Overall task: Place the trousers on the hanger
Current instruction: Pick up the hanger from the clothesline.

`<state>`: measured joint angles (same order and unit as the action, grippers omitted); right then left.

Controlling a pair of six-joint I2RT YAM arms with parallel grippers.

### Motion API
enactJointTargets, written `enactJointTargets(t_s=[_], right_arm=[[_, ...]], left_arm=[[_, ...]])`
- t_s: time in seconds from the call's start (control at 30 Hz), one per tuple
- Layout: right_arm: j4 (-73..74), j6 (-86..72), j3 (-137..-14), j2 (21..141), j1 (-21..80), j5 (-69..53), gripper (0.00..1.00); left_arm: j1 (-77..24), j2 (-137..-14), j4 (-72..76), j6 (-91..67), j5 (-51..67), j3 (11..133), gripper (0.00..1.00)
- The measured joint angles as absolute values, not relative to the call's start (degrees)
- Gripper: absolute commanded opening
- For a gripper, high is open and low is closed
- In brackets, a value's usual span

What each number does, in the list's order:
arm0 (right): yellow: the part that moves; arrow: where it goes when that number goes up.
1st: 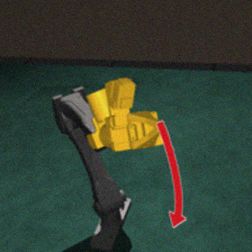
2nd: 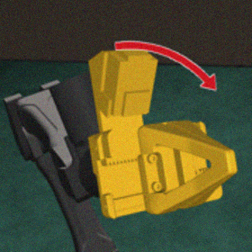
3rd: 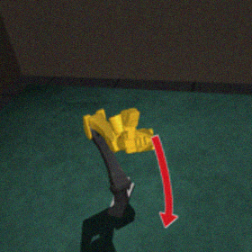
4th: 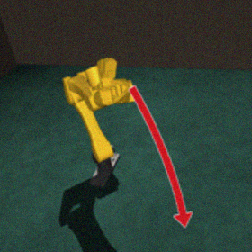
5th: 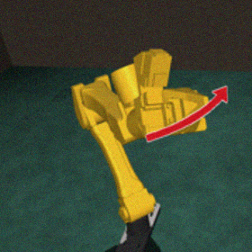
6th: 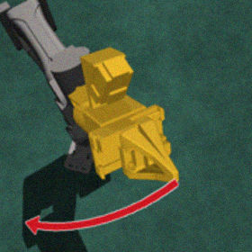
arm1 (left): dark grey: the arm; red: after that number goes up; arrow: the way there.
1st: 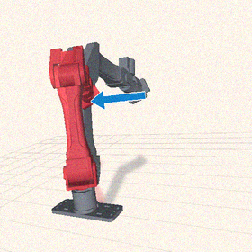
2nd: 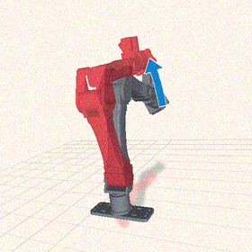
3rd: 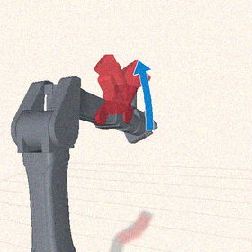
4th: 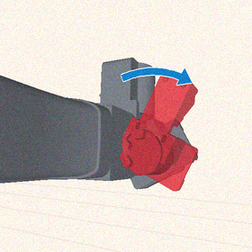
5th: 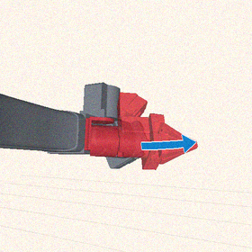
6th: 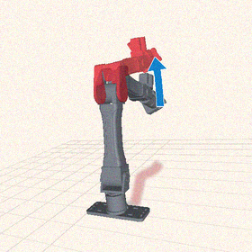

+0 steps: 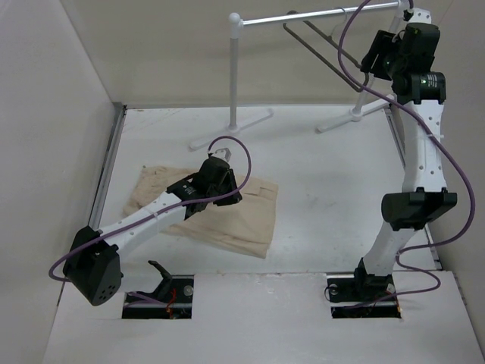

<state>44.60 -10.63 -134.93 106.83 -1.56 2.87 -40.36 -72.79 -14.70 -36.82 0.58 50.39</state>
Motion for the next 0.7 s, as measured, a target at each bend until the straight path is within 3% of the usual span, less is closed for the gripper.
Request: enactJointTargets(t_s=[0.3, 0.7], right_arm=[[44.5, -10.5, -133.6, 107.3, -1.8, -6.7, 0.74], [43.2, -9.2, -130.9, 107.6, 2.9, -7.6, 0.16]], left_arm=[[-40.4, -72.8, -14.3, -36.9, 0.6, 50.4, 0.17], [-40.8, -72.3, -13.9, -37.3, -0.1, 50.2, 0.16]])
